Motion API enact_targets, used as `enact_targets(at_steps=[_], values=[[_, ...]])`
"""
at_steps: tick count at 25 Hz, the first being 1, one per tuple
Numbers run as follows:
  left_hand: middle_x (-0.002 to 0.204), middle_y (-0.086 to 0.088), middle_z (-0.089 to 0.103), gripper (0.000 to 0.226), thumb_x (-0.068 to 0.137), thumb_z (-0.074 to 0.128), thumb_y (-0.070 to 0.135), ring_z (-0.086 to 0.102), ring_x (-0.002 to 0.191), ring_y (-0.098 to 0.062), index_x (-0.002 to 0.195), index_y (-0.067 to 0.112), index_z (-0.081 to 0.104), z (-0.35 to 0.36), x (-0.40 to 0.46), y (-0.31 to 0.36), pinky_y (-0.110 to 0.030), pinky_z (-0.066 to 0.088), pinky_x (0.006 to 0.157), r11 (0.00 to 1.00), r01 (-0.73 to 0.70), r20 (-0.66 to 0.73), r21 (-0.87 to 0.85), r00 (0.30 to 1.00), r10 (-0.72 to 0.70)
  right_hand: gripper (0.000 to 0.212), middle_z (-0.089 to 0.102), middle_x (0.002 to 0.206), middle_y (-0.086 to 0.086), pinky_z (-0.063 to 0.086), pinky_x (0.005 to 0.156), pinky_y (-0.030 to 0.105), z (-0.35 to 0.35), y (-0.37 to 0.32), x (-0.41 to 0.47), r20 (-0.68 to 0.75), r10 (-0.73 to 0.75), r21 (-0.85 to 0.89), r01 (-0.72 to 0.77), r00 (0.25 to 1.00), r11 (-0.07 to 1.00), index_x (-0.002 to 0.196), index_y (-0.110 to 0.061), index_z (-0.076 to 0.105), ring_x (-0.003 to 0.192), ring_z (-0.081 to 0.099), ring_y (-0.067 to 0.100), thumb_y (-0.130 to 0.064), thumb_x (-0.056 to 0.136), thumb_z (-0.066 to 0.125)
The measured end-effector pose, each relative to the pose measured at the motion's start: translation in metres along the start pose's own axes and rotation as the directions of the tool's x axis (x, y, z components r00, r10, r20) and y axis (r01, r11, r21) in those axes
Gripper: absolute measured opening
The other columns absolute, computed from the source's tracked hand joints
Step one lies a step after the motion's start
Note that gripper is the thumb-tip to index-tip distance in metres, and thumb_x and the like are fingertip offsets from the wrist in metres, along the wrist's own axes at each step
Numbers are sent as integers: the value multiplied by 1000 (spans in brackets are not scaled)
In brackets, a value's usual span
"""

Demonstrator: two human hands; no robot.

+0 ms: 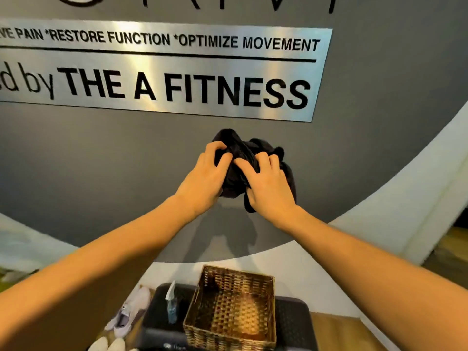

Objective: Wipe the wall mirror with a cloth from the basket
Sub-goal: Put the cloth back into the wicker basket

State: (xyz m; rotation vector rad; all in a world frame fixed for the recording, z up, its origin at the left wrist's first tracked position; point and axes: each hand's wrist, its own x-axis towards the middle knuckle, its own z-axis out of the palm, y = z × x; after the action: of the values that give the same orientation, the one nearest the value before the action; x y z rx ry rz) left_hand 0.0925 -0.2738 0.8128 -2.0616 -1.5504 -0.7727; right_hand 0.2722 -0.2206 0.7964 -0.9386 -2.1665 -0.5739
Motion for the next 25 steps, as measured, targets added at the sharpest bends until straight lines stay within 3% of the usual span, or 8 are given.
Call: enact_targets(at_steps=[3,6,7,9,11,18,22,25], values=[[152,-13,25,56,87,64,5,49,121,-39,137,10,39,93,4,-27,-48,55,91,998,-34,31,51,999,32,84,38,124,15,57,67,53,86,23,-11,81,40,11,-41,996,999,142,-24,39,110,41,43,-7,73,82],[141,1,48,39,100,50,41,54,125,-25,137,31,41,186,-6,-49,-47,51,101,996,93,65,-6,994,-92,80,40,125,16,57,70,56,174,40,-36,141,62,26,-66,988,997,143,-24,37,110,40,41,-5,77,79],[139,0,51,38,100,50,41,56,124,-26,136,30,43,212,-13,-55,-48,52,101,991,117,61,-62,992,-113,79,41,124,16,58,70,55,199,43,-48,158,65,22,-70,985,997,143,-23,38,110,42,41,-5,78,79],[142,-14,43,47,92,64,12,56,118,-40,136,12,46,277,-34,-68,-51,55,94,985,96,88,-146,993,-84,77,45,125,17,59,70,54,263,51,-80,200,76,11,-80,977,997,143,-22,40,110,45,40,-6,79,79],[146,-24,32,59,78,70,-10,53,114,-46,131,-1,47,347,-66,-83,-50,57,90,990,63,195,-127,980,-37,79,46,126,18,60,73,54,328,55,-118,251,90,-6,-92,964,996,143,-22,40,113,47,41,-9,78,83],[147,-19,26,62,76,70,-13,51,117,-43,129,3,42,564,-214,-106,-42,57,92,968,161,409,-192,910,-70,75,43,131,15,60,84,52,534,35,-286,477,117,45,-157,871,987,144,-24,42,122,47,40,-13,81,81],[148,-18,25,67,74,73,-13,56,114,-40,130,5,42,671,-308,-108,-38,58,89,953,214,583,-215,811,-51,71,18,143,9,49,101,50,628,22,-388,707,103,58,-202,699,978,154,-29,25,137,26,39,-17,96,66],[151,-12,16,66,79,70,-9,56,114,-36,136,7,40,724,-349,-105,-33,55,87,942,278,695,-187,715,-73,68,18,147,9,46,101,53,676,20,-446,800,59,113,-246,597,963,155,-30,25,138,19,37,-15,99,60]])
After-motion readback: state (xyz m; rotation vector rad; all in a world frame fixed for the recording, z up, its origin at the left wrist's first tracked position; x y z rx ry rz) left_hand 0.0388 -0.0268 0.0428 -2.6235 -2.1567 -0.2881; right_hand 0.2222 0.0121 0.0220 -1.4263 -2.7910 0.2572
